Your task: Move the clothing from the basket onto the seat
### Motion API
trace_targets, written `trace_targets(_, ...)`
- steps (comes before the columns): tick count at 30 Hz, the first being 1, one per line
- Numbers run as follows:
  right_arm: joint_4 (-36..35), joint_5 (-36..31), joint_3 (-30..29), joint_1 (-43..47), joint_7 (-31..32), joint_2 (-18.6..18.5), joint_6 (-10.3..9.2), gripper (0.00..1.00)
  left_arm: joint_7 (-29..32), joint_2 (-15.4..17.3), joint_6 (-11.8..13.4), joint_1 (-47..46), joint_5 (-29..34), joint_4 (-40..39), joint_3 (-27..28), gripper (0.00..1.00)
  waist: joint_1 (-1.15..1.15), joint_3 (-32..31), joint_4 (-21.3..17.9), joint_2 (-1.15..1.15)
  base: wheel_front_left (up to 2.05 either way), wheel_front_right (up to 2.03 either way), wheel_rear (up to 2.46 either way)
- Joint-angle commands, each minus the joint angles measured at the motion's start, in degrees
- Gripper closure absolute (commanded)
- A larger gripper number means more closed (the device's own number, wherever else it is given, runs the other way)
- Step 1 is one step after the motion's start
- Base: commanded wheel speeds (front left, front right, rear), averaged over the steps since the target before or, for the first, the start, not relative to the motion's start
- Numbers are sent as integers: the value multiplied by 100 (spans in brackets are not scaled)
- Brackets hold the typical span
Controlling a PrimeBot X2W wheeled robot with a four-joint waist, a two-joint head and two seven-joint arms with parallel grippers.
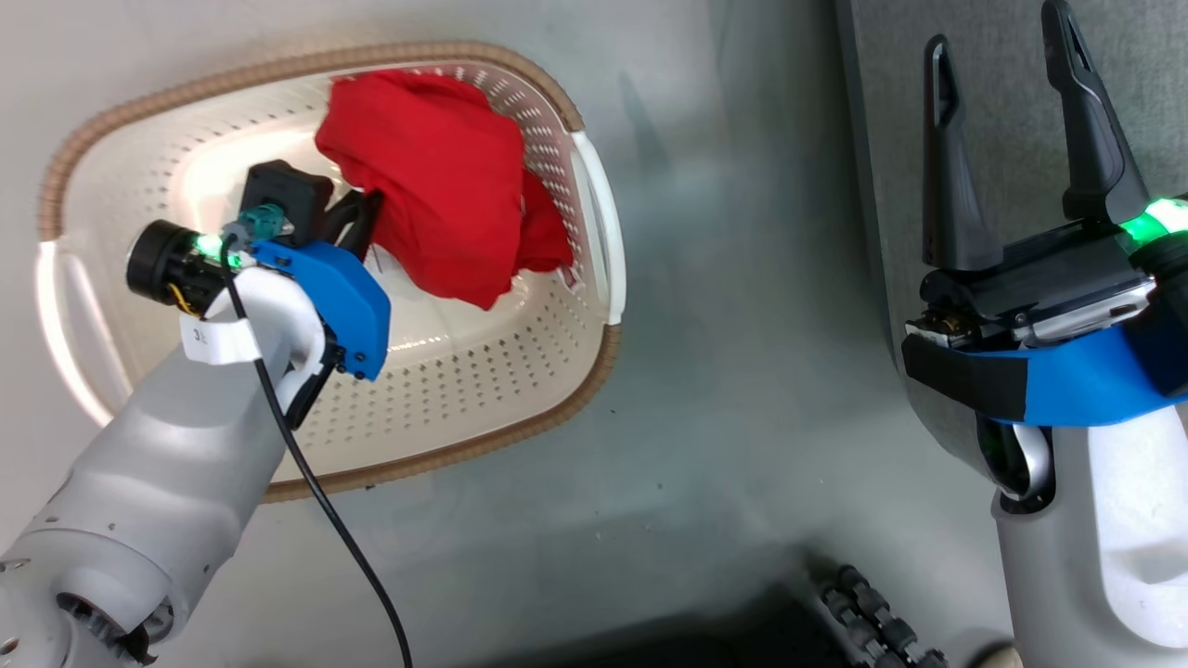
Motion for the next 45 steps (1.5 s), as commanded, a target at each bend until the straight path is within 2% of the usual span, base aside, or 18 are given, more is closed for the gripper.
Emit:
trace_targets(1, 35, -51, -20, -15, -21, 8, 1, 0, -36, 17, -7, 17, 77, -66, -21, 100, 0, -160, 105, 0, 0, 0, 0)
trace_targets(6, 104, -92, -77, 53, -21, 6, 1, 0, -41, 55, -7, 104, 460, -516, 286, 100, 0, -443, 274, 0, 0, 0, 0)
trace_targets(14, 259, -122, -190, 215, -22, -3, 1, 0, -43, -4, 13, 745, 1353, -1352, 1231, 100, 0, -1014, 518, 0, 0, 0, 0)
trace_targets(22, 457, -86, -263, 467, -22, -113, 1, 0, -44, -243, 23, 1657, 2366, -2432, 2286, 100, 0, -1734, 792, 0, 0, 0, 0)
trace_targets(29, 618, -47, -277, 705, -22, -187, 1, 0, -44, -460, 5, 2347, 3126, -3278, 2979, 100, 0, -2363, 986, 0, 0, 0, 0)
trace_targets(37, 777, -10, -322, 1042, -22, -231, 1, 0, -45, -683, -5, 2783, 3640, -4015, 3511, 100, 0, -3081, 1168, 0, 0, 0, 0)
trace_targets(45, 917, 41, -317, 1377, -22, -194, 1, 0, -45, -754, -6, 2727, 3952, -4590, 3687, 100, 0, -3817, 1230, 0, 0, 0, 0)
